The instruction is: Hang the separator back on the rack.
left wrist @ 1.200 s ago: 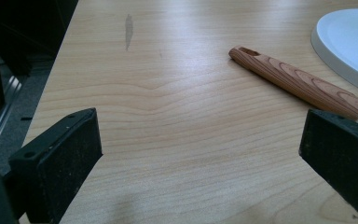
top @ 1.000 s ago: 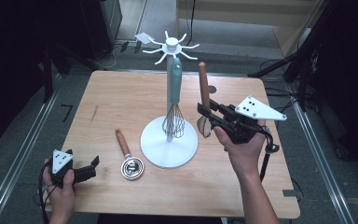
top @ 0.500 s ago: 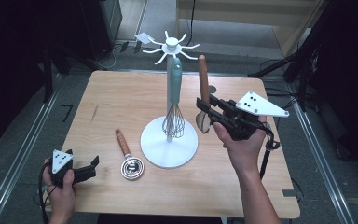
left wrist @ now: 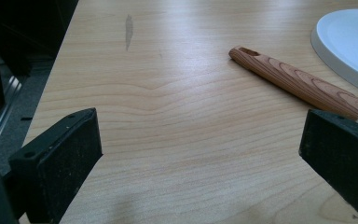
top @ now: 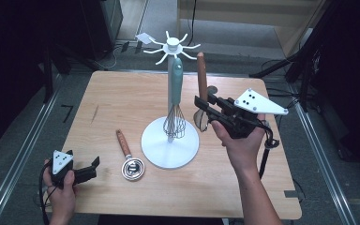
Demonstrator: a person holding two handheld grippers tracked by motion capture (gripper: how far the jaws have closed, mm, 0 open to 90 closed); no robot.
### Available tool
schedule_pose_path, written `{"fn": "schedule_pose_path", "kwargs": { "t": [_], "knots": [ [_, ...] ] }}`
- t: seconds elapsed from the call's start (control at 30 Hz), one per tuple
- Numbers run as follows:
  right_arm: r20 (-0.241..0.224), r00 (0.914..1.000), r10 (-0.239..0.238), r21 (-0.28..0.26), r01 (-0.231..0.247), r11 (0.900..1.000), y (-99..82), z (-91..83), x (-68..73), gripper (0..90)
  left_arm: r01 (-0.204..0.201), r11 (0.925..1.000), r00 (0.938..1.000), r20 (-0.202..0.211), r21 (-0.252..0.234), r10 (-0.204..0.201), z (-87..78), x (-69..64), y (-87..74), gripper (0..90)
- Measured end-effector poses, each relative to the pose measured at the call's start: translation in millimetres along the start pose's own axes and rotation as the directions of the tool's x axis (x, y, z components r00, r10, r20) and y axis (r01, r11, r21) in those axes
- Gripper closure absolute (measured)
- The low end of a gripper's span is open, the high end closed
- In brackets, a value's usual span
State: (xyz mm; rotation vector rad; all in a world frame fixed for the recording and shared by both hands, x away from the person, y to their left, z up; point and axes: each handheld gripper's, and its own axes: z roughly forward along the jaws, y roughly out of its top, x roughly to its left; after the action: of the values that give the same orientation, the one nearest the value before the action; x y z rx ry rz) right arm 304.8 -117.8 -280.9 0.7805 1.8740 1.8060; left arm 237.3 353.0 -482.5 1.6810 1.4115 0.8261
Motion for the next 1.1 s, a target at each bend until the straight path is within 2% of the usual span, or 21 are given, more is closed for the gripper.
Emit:
{"fn": "schedule_pose_path", "kwargs": {
  "t": [0.63, 1.1],
  "knots": [
    [-0.008, 1.0, -0.004, 0.019, 0.004, 0.9998, 0.4, 10.1, 2.4, 71.5, -0.001, 1.0, 1.0, -0.001, 0.001, 0.001, -0.1, 0.2, 0.0, 0.0],
    [-0.002, 0.9997, -0.025, 0.031, 0.025, 0.9992, 0.2, 12.8, 2.4, 71.4, -0.001, 1.0, 1.0, -0.001, 0.001, 0.001, -0.1, 0.2, 0.0, 0.0]
  ]
}}
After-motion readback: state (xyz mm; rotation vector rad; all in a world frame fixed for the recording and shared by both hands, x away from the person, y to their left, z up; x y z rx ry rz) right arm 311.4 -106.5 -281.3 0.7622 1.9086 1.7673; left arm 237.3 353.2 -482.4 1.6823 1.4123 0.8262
